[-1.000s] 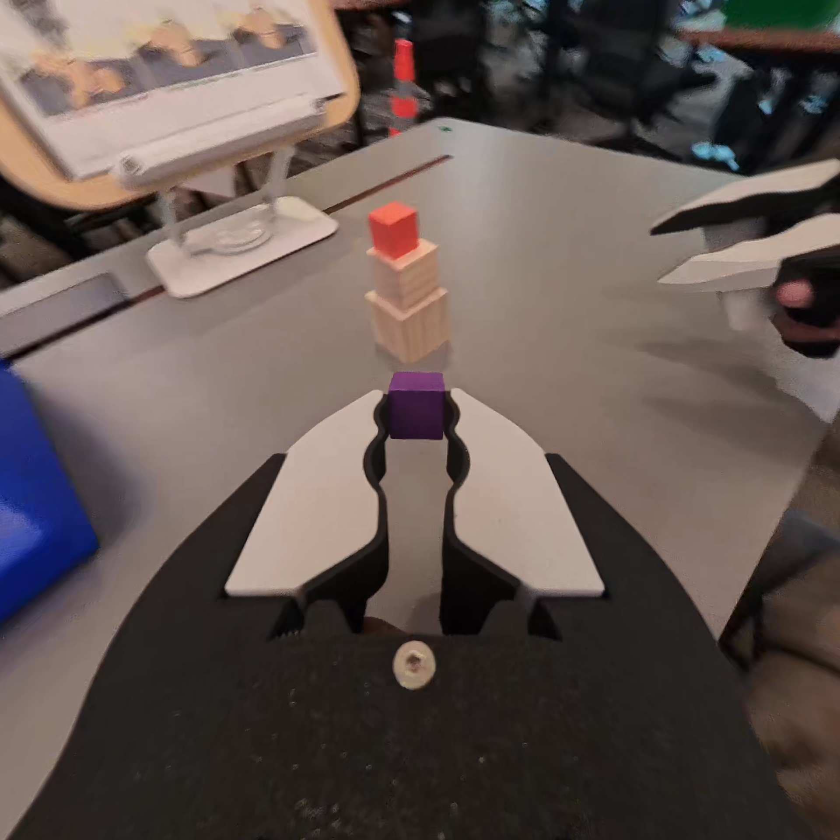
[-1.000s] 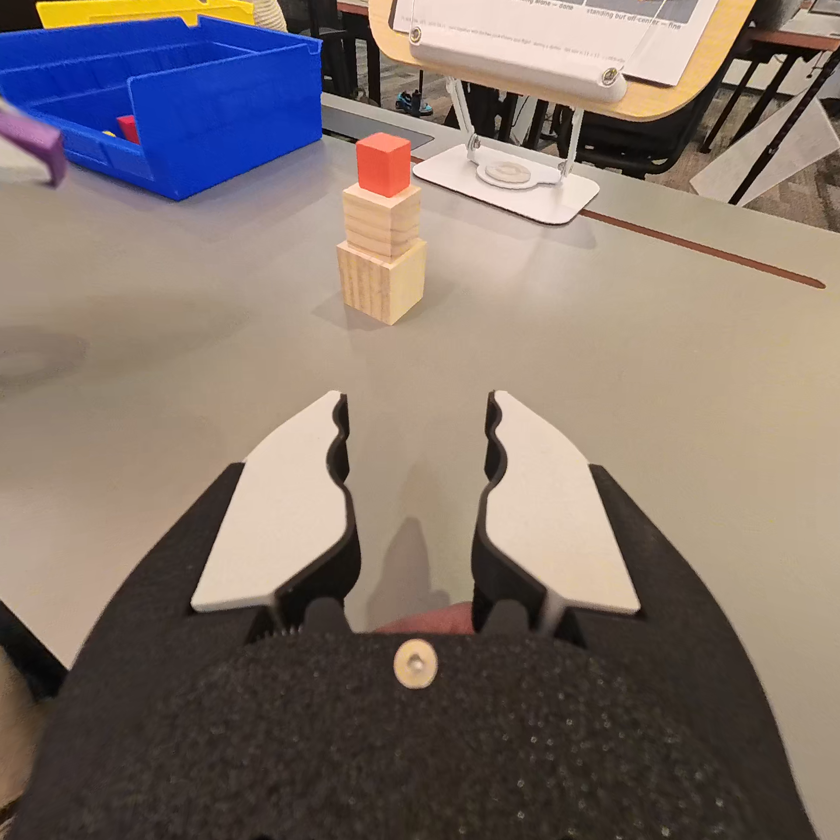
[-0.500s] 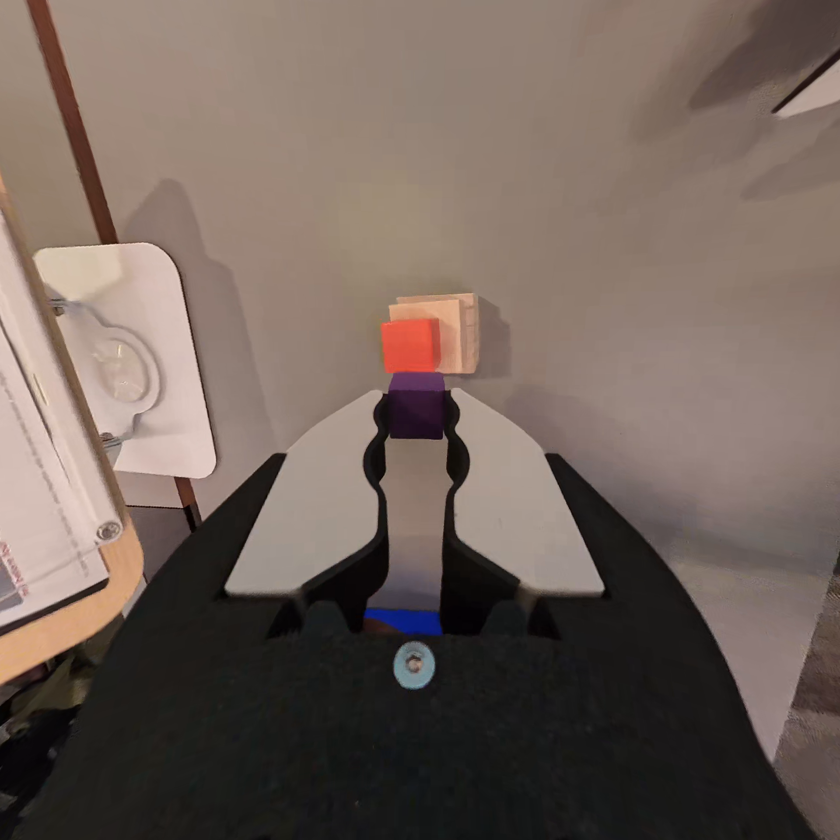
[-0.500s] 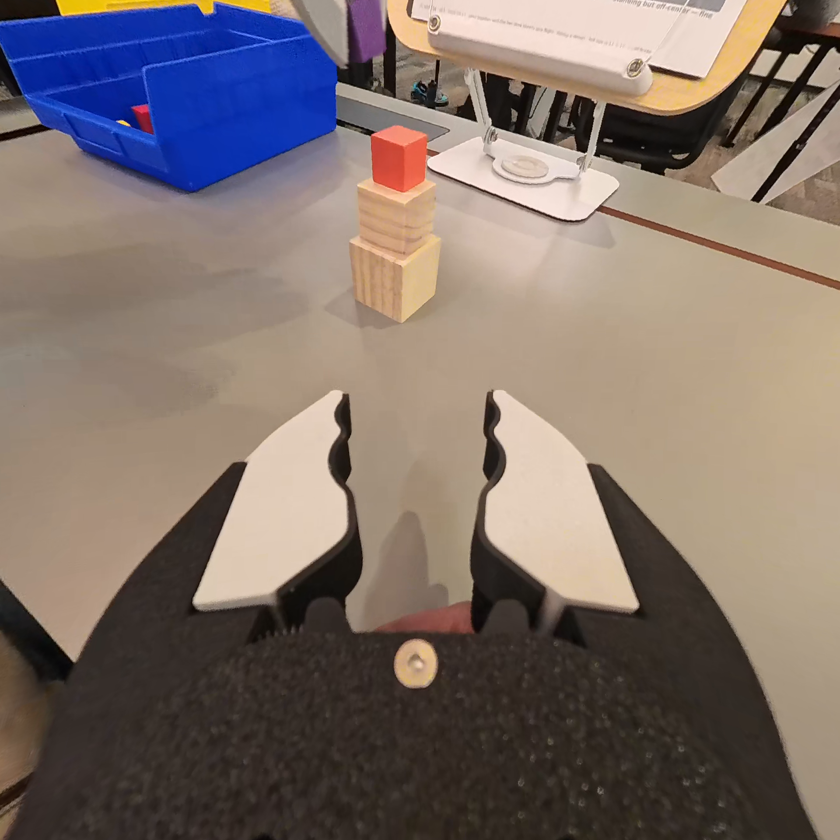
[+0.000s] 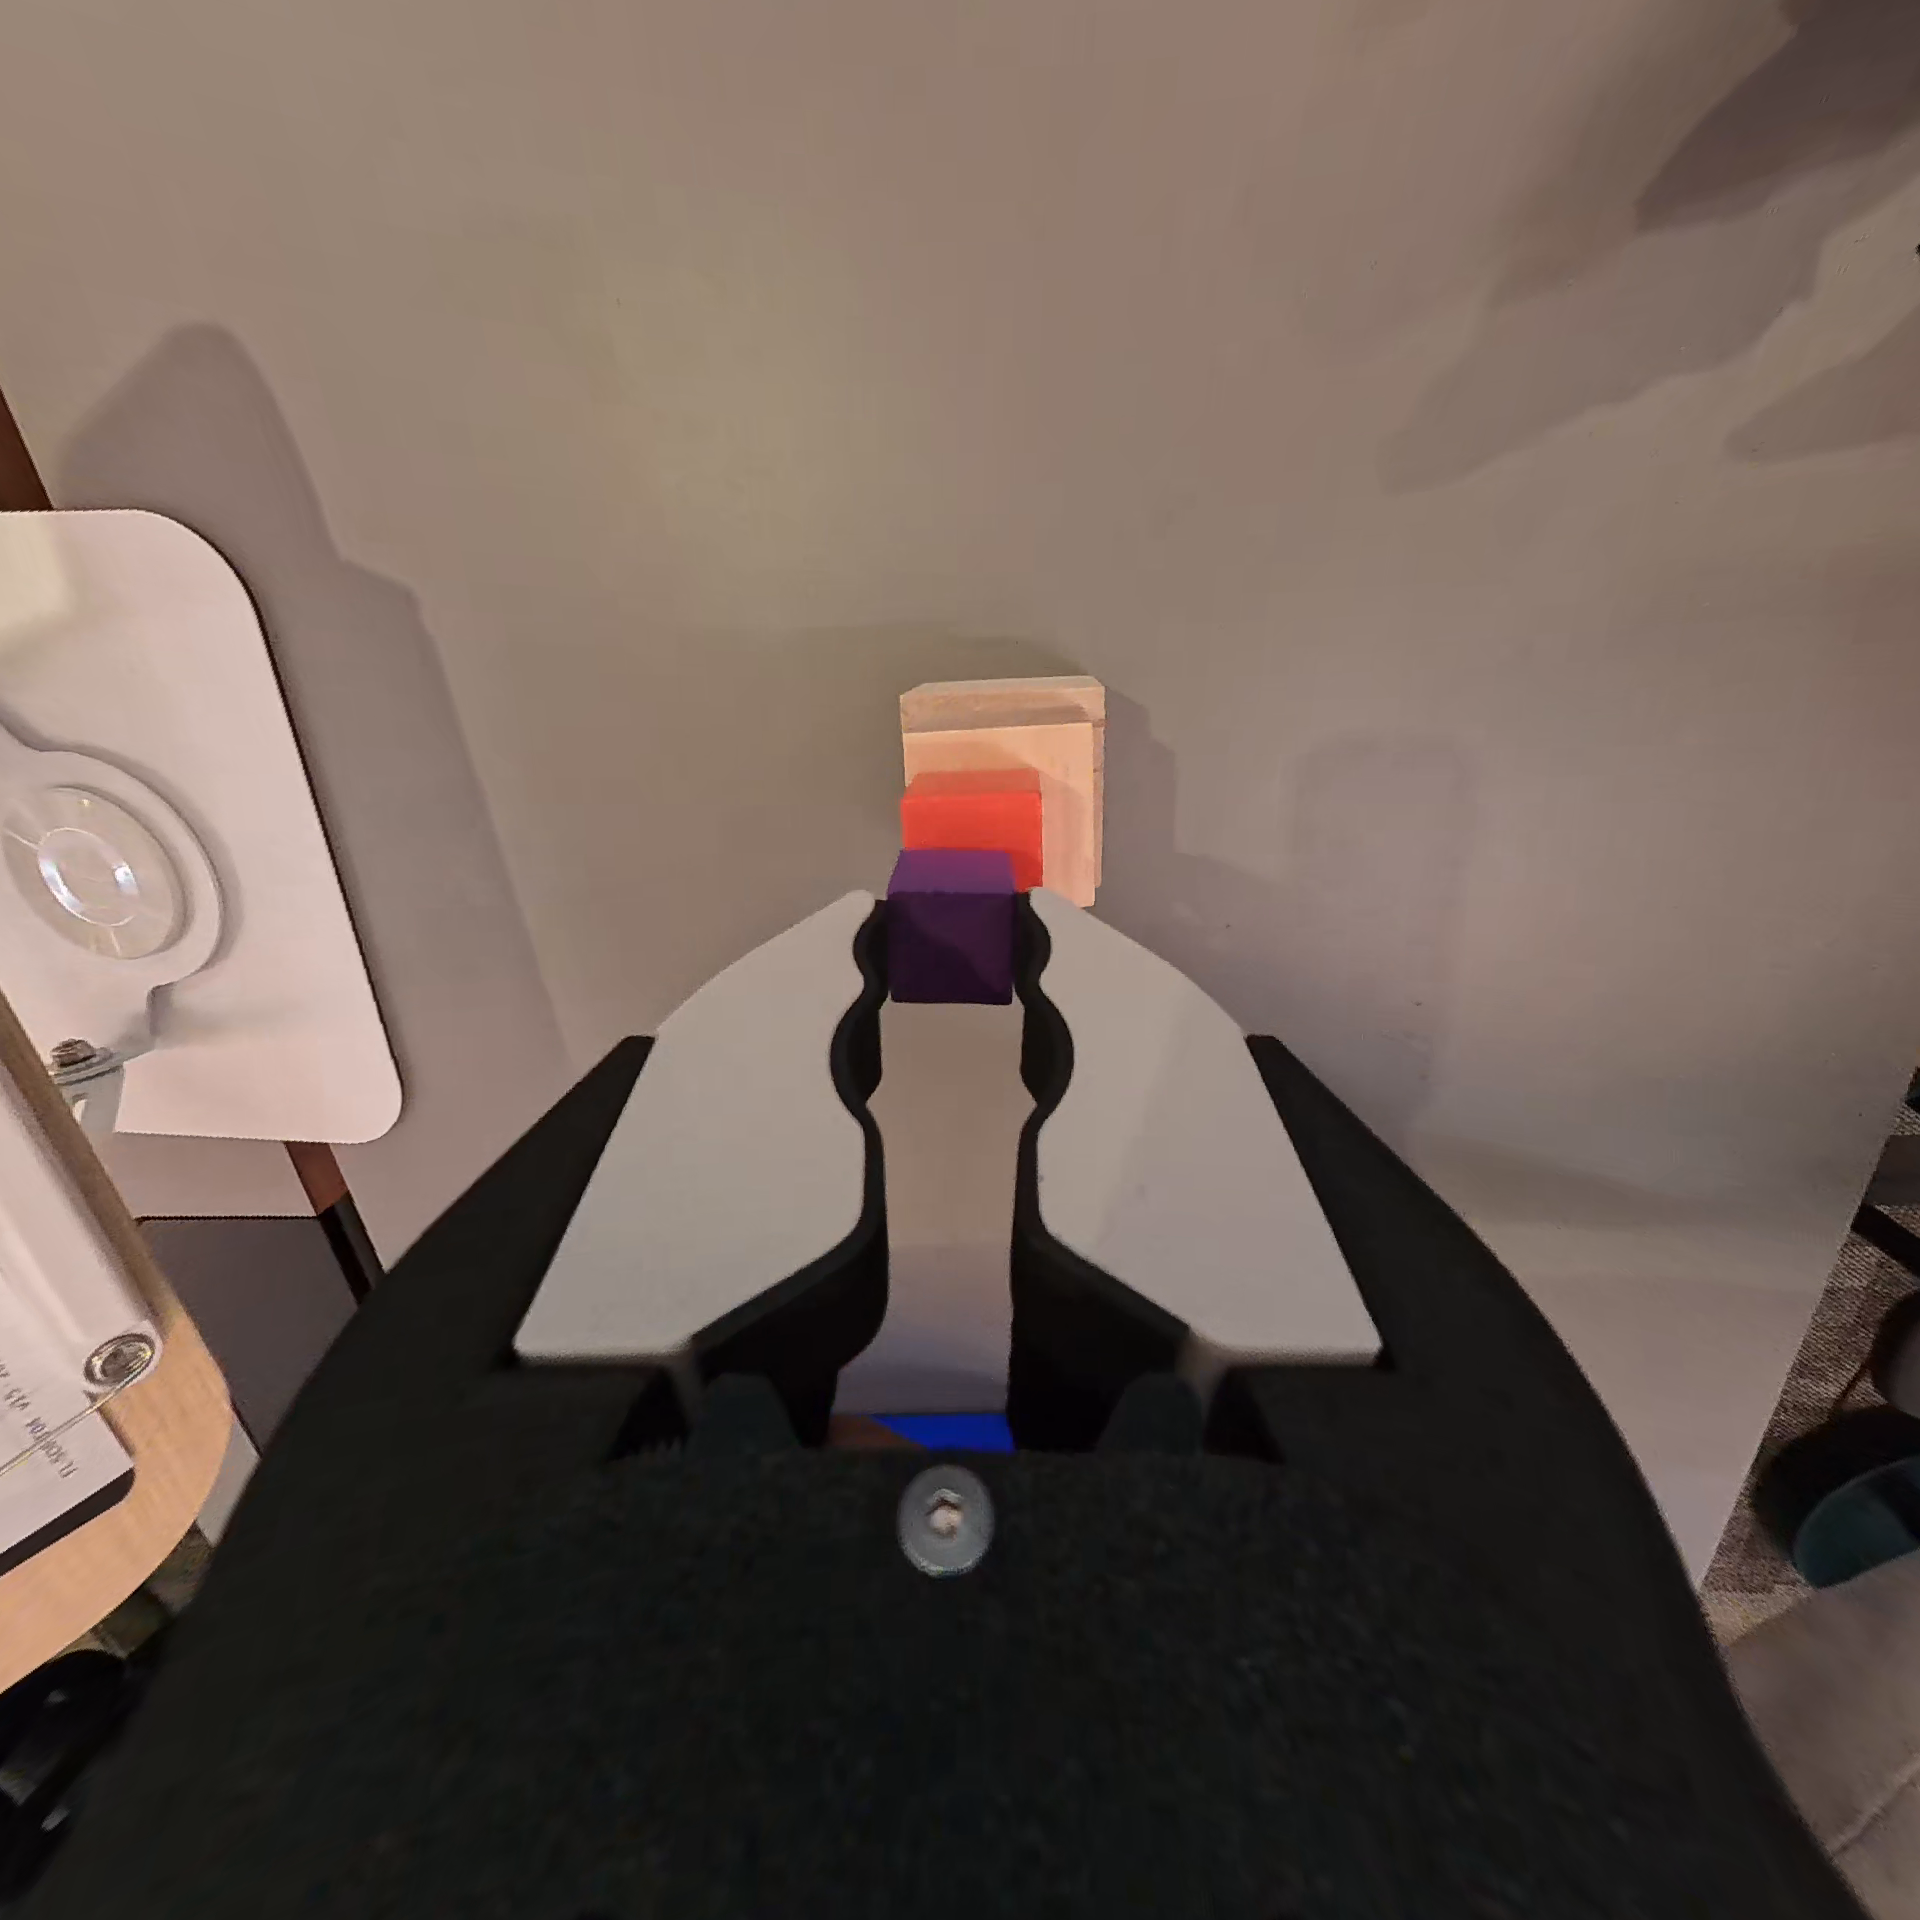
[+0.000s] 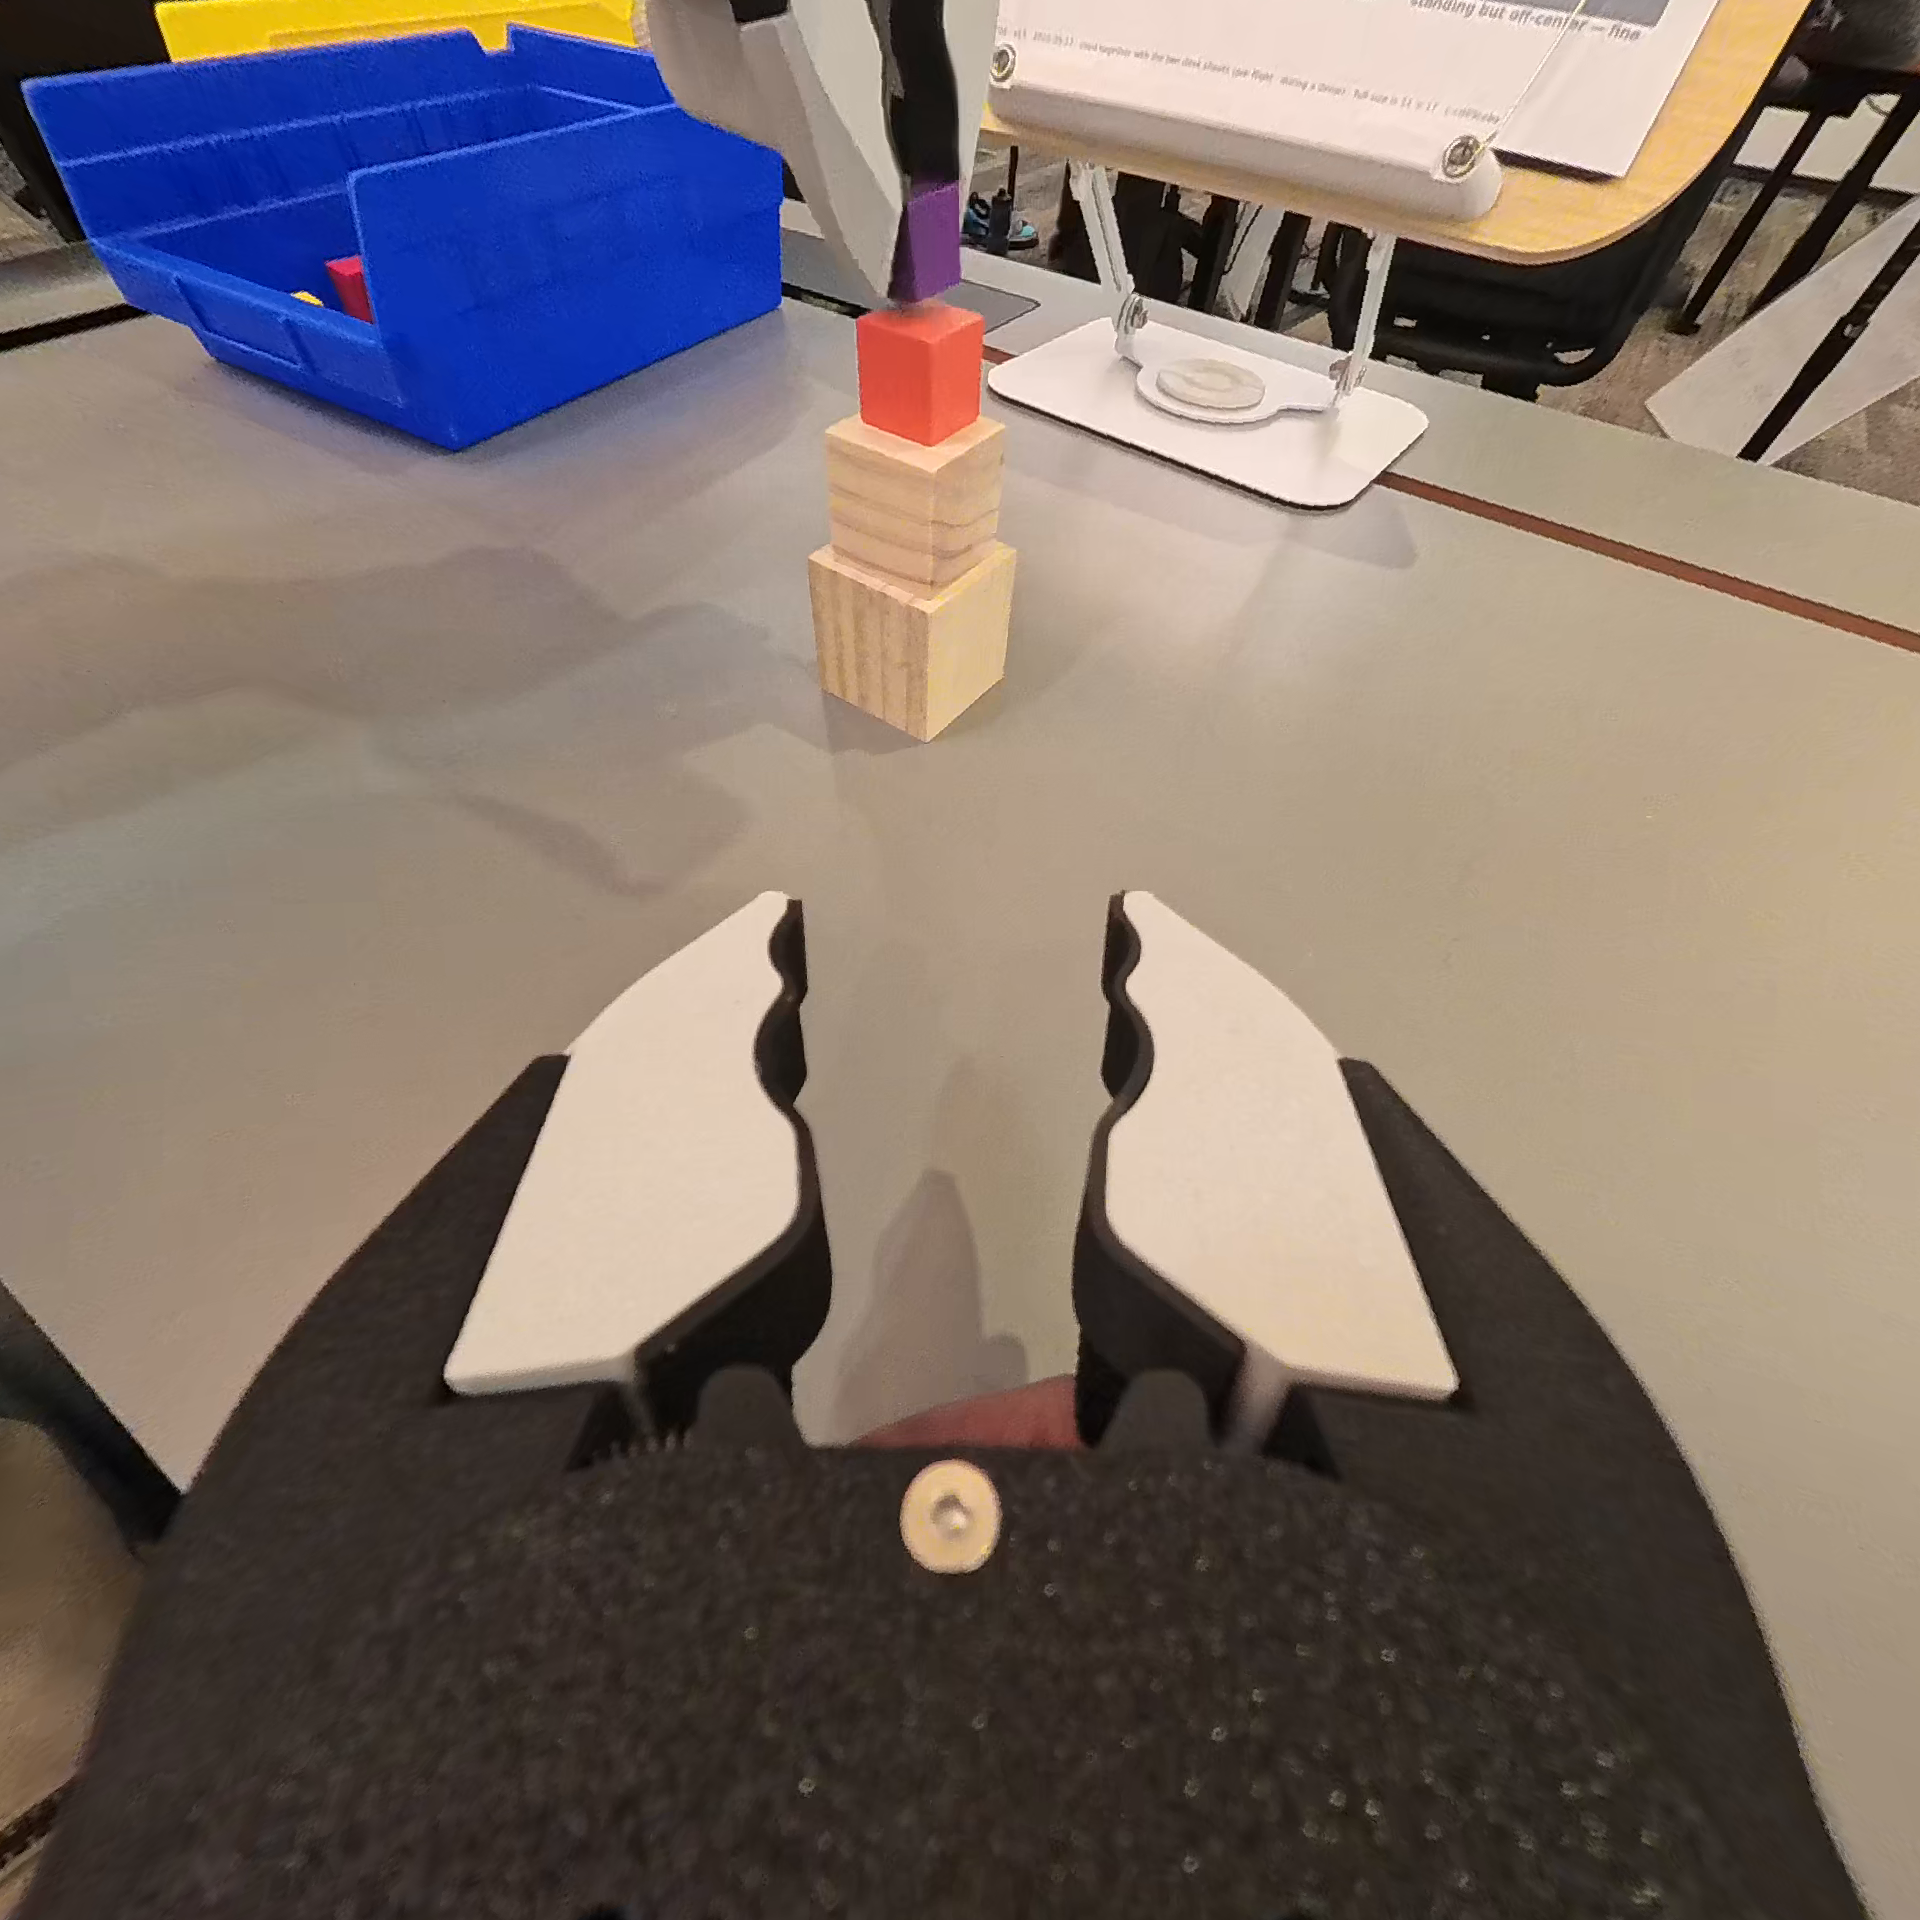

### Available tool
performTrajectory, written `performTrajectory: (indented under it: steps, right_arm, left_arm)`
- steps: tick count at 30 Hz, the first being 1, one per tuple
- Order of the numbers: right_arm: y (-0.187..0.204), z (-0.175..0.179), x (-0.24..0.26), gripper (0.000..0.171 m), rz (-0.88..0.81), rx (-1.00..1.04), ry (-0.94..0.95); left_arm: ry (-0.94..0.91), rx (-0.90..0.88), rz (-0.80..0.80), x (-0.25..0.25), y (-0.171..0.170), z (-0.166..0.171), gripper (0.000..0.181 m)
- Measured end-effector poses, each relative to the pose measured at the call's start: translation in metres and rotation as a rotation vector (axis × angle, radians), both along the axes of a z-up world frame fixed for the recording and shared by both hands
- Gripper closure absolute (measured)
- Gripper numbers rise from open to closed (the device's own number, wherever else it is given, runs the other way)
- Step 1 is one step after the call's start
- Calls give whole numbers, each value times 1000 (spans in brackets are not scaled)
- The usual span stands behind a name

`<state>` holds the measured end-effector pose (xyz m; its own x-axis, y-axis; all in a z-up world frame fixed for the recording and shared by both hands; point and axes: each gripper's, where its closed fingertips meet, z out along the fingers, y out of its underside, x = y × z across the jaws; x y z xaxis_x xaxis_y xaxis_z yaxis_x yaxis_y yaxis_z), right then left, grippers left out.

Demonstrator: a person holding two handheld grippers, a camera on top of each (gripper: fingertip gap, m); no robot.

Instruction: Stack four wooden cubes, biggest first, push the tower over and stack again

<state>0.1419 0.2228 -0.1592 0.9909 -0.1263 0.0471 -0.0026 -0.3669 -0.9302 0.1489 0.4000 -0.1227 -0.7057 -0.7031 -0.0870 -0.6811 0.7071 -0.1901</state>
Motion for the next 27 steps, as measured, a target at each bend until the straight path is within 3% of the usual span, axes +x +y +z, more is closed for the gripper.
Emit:
performTrajectory:
  steps: [18,21,23,27]
  right_arm:
    - [0,-1,-1,119,9,1,11]
    - [0,-1,0,119,9,-1,11]
    - [0,-2,0,119,10,-4,12]
    - [-2,0,1,119,7,-5,5]
  left_arm:
    - [48,-20,3,1,-3,-4,159]
    - [28,-43,14,3,-6,-1,146]
    - [-15,-54,12,4,-6,6,134]
    - [-210,-203,54,-4,-17,44,136]
